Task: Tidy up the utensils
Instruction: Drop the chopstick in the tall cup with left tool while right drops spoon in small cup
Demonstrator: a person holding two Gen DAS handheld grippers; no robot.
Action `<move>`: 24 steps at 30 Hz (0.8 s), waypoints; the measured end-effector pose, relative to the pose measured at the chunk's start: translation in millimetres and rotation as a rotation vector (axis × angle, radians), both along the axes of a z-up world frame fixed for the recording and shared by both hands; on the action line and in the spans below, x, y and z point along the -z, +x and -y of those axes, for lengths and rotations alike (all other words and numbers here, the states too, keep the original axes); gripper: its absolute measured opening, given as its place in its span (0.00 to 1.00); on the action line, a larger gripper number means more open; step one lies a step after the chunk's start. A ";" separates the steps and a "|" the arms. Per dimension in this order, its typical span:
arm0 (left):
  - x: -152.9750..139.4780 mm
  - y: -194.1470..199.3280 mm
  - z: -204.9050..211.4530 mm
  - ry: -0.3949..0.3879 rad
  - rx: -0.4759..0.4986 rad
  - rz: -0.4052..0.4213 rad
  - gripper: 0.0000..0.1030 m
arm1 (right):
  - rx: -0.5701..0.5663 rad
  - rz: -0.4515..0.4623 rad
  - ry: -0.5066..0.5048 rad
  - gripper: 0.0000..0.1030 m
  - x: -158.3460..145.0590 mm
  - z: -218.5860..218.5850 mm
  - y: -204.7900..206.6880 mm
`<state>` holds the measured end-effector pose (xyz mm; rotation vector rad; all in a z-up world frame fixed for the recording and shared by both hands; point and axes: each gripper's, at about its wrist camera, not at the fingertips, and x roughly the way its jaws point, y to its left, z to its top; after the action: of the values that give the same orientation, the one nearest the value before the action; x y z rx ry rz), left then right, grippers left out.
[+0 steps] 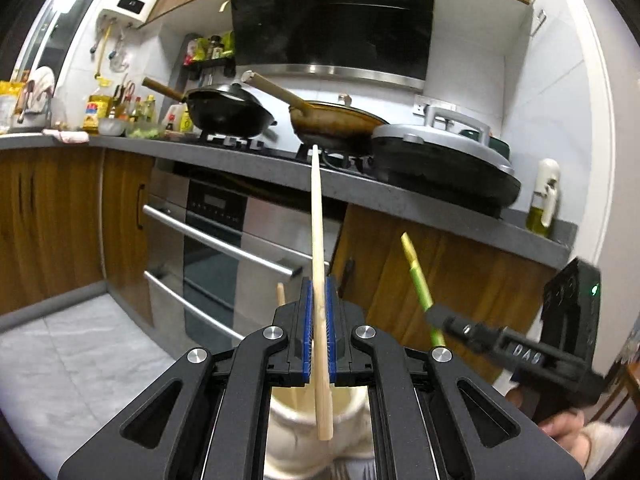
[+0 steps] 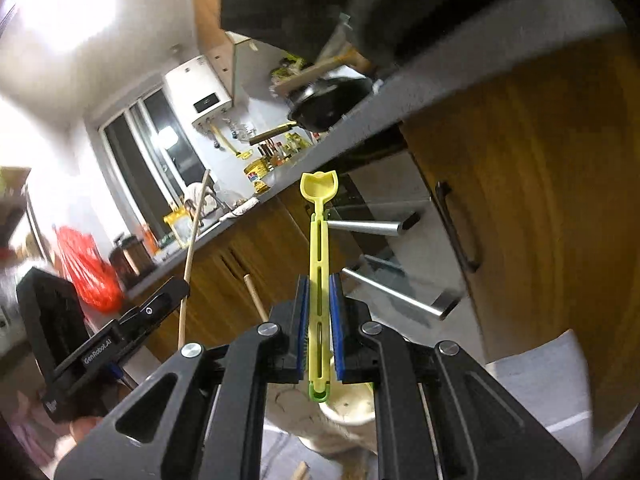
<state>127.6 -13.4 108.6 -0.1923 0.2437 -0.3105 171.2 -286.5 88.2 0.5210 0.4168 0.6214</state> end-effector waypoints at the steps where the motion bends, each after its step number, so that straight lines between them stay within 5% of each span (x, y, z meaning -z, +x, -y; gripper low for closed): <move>1: 0.0 5.0 0.7 -0.006 0.002 0.001 0.06 | -0.001 -0.017 0.020 0.09 4.3 -0.8 6.5; 24: 49.6 19.9 3.9 0.042 -0.081 0.006 0.06 | 0.114 0.069 -0.288 0.09 41.0 -34.9 -8.5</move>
<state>147.4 -17.3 59.1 -0.1589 0.2360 -0.2254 162.7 -251.6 47.2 0.2464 0.4004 0.4580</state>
